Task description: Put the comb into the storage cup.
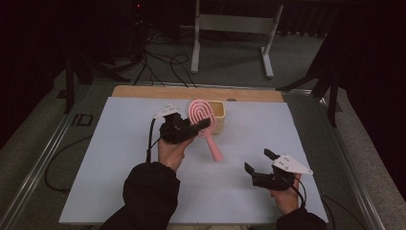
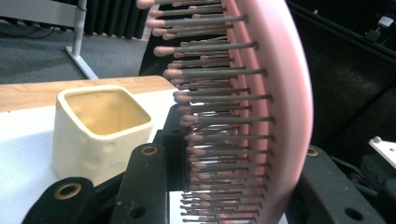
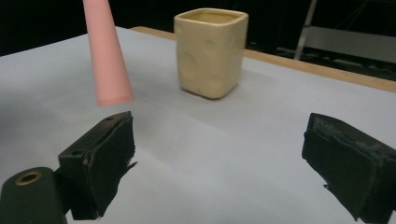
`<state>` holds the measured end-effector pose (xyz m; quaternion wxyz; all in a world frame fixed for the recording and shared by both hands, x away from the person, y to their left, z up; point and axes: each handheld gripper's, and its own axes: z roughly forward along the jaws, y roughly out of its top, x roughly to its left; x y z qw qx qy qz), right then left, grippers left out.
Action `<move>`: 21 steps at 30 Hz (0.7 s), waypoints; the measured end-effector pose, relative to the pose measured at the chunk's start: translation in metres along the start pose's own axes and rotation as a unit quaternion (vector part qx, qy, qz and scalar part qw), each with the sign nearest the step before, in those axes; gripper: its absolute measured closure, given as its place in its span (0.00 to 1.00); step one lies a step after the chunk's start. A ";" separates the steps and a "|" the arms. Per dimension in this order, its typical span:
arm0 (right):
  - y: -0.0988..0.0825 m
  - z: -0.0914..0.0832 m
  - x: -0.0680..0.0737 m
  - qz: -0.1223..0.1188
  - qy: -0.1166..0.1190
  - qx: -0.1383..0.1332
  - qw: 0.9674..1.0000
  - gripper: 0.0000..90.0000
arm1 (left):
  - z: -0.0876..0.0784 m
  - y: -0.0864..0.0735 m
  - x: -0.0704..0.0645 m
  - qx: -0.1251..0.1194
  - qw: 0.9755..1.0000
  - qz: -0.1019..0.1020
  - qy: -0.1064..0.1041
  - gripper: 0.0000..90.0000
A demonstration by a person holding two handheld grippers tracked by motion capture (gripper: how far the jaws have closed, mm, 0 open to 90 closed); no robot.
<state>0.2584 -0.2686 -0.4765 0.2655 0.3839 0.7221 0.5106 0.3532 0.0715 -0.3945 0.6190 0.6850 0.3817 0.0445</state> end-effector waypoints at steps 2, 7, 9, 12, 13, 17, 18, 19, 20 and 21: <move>-0.005 -0.005 -0.002 -0.001 -0.007 -0.006 1.000 0.10 | -0.001 0.002 0.000 -0.002 1.000 0.001 0.000 0.72; -0.014 -0.014 -0.007 0.010 -0.015 -0.014 1.000 0.10 | -0.003 0.007 0.002 -0.010 1.000 -0.002 -0.002 0.72; -0.016 -0.013 -0.008 0.014 -0.017 -0.017 1.000 0.10 | -0.004 0.008 0.002 -0.011 1.000 0.000 -0.001 0.72; -0.021 -0.009 -0.008 0.018 -0.015 -0.010 1.000 0.10 | -0.007 0.010 0.003 -0.014 1.000 0.000 0.000 0.72; -0.021 -0.008 -0.008 0.019 -0.018 -0.010 1.000 0.10 | -0.007 0.011 0.004 -0.014 1.000 0.001 0.000 0.72; -0.024 -0.006 -0.007 0.020 -0.017 -0.004 1.000 0.10 | -0.010 0.014 0.005 -0.016 1.000 0.003 0.004 0.72; -0.024 -0.006 -0.008 0.020 -0.017 -0.003 1.000 0.10 | -0.011 0.015 0.006 -0.016 1.000 0.004 0.004 0.72; -0.024 -0.006 -0.008 0.019 -0.014 -0.003 1.000 0.11 | -0.011 0.016 0.006 -0.017 1.000 0.005 0.006 0.72; -0.025 -0.006 -0.008 0.019 -0.013 -0.003 1.000 0.11 | -0.011 0.017 0.006 -0.018 1.000 0.004 0.006 0.72; -0.025 -0.006 -0.008 0.019 -0.013 -0.003 1.000 0.11 | -0.011 0.017 0.007 -0.019 1.000 0.004 0.006 0.72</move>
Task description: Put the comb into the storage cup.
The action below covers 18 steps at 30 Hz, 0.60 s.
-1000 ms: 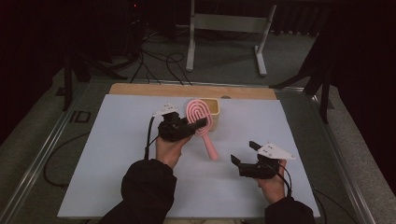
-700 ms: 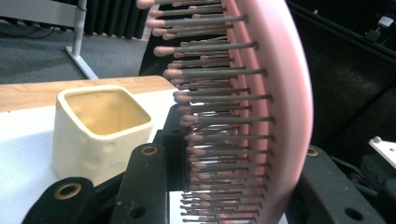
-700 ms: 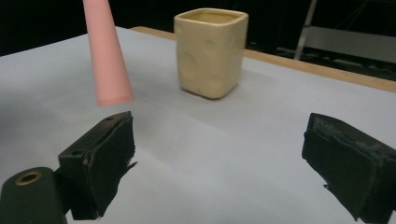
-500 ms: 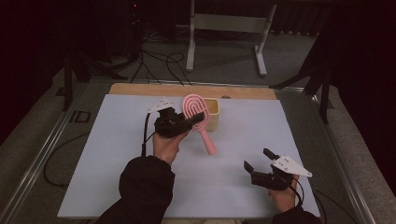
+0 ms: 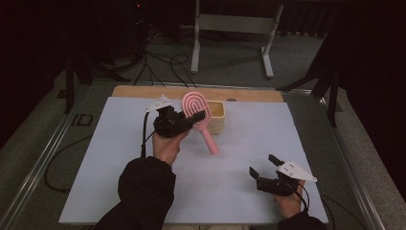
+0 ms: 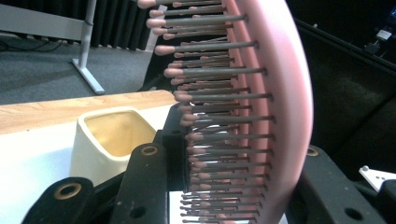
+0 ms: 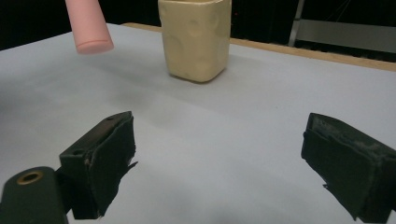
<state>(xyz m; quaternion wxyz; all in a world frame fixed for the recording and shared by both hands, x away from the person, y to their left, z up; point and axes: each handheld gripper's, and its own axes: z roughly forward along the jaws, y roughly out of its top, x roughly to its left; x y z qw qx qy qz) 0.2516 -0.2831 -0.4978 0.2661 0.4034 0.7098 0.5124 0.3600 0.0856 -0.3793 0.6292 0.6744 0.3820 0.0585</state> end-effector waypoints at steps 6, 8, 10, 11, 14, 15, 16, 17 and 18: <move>-0.001 0.001 0.001 0.003 0.005 0.002 1.000 0.11 | 0.002 0.003 0.001 -0.002 1.000 0.000 0.002 0.72; -0.001 0.002 0.002 0.001 0.007 0.002 1.000 0.11 | 0.003 0.004 0.002 -0.002 1.000 0.003 0.004 0.72; -0.001 0.002 0.003 0.001 0.008 0.004 1.000 0.11 | 0.003 0.006 0.002 -0.004 1.000 0.004 0.003 0.72; -0.001 0.002 0.003 0.003 0.009 0.003 1.000 0.11 | 0.004 0.006 0.003 -0.005 1.000 0.004 0.004 0.72; -0.001 0.002 0.003 0.005 0.011 0.002 1.000 0.11 | 0.004 0.008 0.005 -0.006 1.000 0.004 0.006 0.72; -0.001 0.002 0.003 0.006 0.010 0.002 1.000 0.11 | 0.004 0.008 0.006 -0.007 1.000 0.003 0.006 0.72; -0.001 0.002 0.002 0.006 0.011 0.001 1.000 0.11 | 0.004 0.009 0.007 -0.007 1.000 0.004 0.008 0.72; -0.001 0.002 0.002 0.007 0.011 0.000 1.000 0.11 | 0.003 0.010 0.008 -0.007 1.000 0.004 0.008 0.72; -0.001 0.002 0.002 0.008 0.012 0.001 1.000 0.11 | 0.003 0.011 0.008 -0.008 1.000 0.004 0.008 0.72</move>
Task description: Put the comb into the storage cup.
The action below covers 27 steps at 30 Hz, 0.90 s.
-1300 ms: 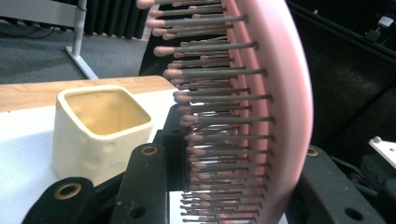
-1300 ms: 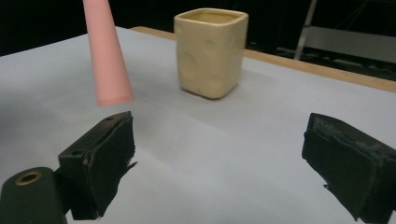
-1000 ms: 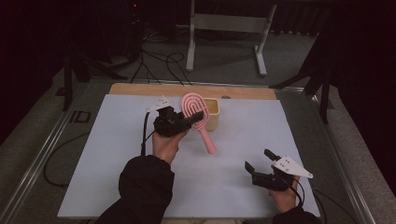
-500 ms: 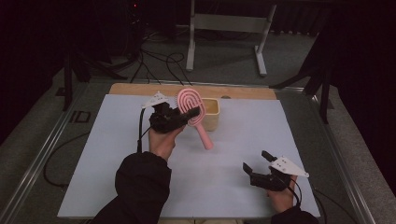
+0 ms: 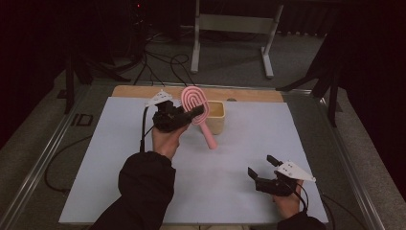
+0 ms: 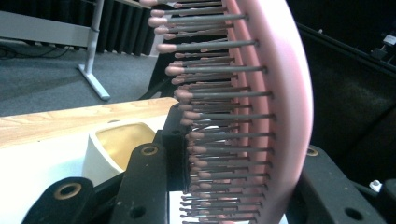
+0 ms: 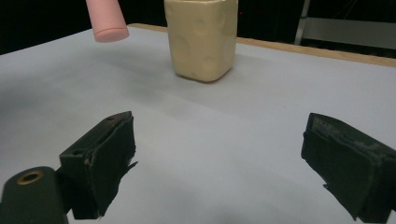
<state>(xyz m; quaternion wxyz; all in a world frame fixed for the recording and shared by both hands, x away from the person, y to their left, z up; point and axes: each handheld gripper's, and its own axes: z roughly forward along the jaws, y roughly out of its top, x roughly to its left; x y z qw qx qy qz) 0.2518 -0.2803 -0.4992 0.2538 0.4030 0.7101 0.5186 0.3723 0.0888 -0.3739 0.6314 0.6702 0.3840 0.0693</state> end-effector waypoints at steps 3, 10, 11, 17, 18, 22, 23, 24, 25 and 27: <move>0.000 0.000 0.000 0.001 0.001 0.001 1.000 0.11 | 0.000 0.002 0.003 -0.003 1.000 -0.001 0.001 0.72; 0.000 0.001 0.000 0.003 0.005 0.004 1.000 0.11 | 0.002 0.005 0.007 -0.004 1.000 0.004 0.006 0.72; -0.001 0.001 0.000 0.001 0.007 0.004 1.000 0.11 | 0.002 0.005 0.008 -0.004 1.000 0.004 0.006 0.72; -0.001 0.001 0.000 0.002 0.009 0.004 1.000 0.11 | 0.004 0.009 0.012 -0.006 1.000 0.002 0.009 0.72; -0.001 0.001 0.000 0.002 0.010 0.004 1.000 0.11 | 0.004 0.010 0.012 -0.006 1.000 0.002 0.008 0.72; -0.001 0.002 0.000 0.003 0.012 0.007 1.000 0.11 | 0.006 0.013 0.015 -0.005 1.000 0.000 0.009 0.72; -0.001 0.002 0.001 0.004 0.013 0.007 1.000 0.11 | 0.006 0.013 0.015 -0.005 1.000 -0.001 0.009 0.72; -0.001 0.002 0.001 0.003 0.012 0.008 1.000 0.11 | 0.007 0.014 0.016 -0.006 1.000 -0.002 0.010 0.72; -0.001 0.002 0.001 0.003 0.013 0.008 1.000 0.11 | 0.007 0.015 0.016 -0.007 1.000 -0.003 0.010 0.72; -0.001 0.002 0.001 0.003 0.013 0.008 1.000 0.11 | 0.008 0.016 0.017 -0.006 1.000 -0.003 0.011 0.72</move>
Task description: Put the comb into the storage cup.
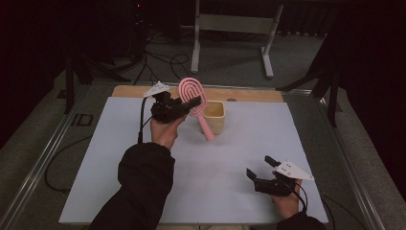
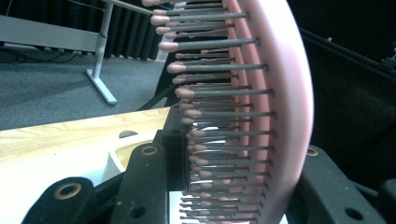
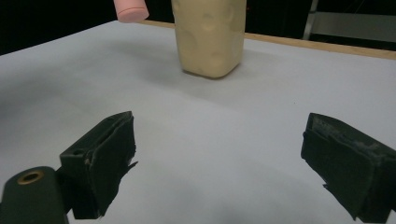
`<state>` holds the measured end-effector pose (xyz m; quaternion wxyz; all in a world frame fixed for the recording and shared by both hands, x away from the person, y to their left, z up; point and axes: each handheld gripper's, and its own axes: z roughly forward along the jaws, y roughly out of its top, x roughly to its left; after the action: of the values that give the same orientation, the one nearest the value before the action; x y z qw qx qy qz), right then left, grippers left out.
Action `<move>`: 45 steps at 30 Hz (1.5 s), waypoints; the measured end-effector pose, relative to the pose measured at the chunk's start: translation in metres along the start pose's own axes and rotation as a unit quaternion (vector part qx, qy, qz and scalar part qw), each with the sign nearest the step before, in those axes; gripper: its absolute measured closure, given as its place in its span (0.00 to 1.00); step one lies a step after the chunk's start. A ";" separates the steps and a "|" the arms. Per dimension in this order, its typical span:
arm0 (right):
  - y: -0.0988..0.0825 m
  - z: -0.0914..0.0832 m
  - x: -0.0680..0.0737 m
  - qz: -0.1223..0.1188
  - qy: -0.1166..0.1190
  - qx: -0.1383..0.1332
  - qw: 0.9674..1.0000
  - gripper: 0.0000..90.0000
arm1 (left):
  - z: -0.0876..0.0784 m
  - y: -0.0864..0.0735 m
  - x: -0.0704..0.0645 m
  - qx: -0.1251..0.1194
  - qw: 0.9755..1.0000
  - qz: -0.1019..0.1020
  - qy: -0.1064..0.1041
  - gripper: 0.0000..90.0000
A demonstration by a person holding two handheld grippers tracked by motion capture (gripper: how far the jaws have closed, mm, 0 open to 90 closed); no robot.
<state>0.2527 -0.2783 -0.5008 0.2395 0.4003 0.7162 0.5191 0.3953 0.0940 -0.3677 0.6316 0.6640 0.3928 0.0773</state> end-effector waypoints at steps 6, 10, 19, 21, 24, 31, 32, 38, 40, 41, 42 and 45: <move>0.000 0.000 0.000 0.000 0.001 0.002 1.000 0.11 | 0.003 0.004 0.001 0.007 1.000 0.007 0.004 0.72; 0.000 0.001 0.000 0.001 0.002 0.002 1.000 0.11 | 0.003 0.008 0.003 0.005 1.000 0.005 0.004 0.72; 0.000 0.001 0.000 0.002 0.004 0.003 1.000 0.11 | 0.002 0.020 0.006 -0.002 1.000 0.010 0.010 0.72; 0.000 0.001 0.001 0.002 0.004 0.002 1.000 0.11 | 0.002 0.022 0.007 -0.003 1.000 0.010 0.013 0.72; 0.000 0.001 0.000 0.002 0.004 0.002 1.000 0.11 | 0.004 0.025 0.007 -0.003 1.000 0.012 0.016 0.72; 0.000 0.001 0.000 0.002 0.005 0.002 1.000 0.11 | 0.011 0.029 0.006 0.001 1.000 0.020 0.024 0.72; 0.000 0.001 0.000 0.004 0.005 0.001 1.000 0.11 | 0.014 0.031 0.006 0.003 0.999 0.023 0.028 0.72; 0.000 0.001 0.000 0.002 0.006 0.003 1.000 0.11 | 0.020 0.037 0.004 0.007 0.999 0.034 0.038 0.72; 0.000 0.001 0.000 0.002 0.007 0.003 1.000 0.11 | 0.022 0.039 0.004 0.005 0.999 0.034 0.041 0.72; 0.000 0.001 0.000 0.002 0.007 0.003 1.000 0.11 | 0.022 0.039 0.004 0.005 0.999 0.034 0.041 0.72; 0.000 0.001 0.001 0.002 0.007 0.002 1.000 0.11 | 0.022 0.040 0.004 0.004 0.999 0.034 0.041 0.72; 0.000 0.001 0.001 0.004 0.005 0.002 1.000 0.11 | 0.025 0.043 0.004 0.004 0.998 0.038 0.048 0.72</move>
<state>0.2529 -0.2773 -0.5012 0.2333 0.4010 0.7167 0.5207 0.4308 0.0817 -0.3358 0.6059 0.6765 0.3973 0.1316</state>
